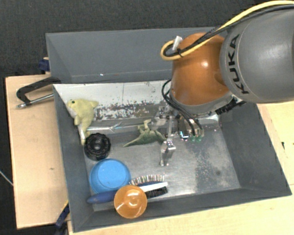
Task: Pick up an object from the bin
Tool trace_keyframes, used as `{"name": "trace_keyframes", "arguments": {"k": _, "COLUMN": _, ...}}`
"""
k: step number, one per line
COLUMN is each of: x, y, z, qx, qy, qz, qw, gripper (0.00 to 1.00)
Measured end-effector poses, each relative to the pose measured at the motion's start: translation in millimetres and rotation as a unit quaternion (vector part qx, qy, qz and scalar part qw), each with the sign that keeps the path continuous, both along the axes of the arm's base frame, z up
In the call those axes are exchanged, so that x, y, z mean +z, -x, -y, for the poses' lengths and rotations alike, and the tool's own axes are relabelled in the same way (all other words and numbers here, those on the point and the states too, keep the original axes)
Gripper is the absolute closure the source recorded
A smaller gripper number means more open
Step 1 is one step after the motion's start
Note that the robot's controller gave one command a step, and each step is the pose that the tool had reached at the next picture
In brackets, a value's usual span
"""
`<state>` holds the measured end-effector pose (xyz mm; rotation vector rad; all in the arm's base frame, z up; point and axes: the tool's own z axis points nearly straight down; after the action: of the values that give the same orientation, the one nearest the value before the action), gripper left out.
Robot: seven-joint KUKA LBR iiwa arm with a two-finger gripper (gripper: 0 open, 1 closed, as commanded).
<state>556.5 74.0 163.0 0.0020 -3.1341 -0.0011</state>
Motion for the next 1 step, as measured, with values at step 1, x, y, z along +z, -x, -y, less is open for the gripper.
{"name": "trace_keyframes", "arguments": {"k": 1, "x": -89.3, "y": -15.6, "z": -79.6, "qx": 0.13, "qy": 0.0, "qz": 0.005, "qw": 0.9914, "gripper": 0.0}}
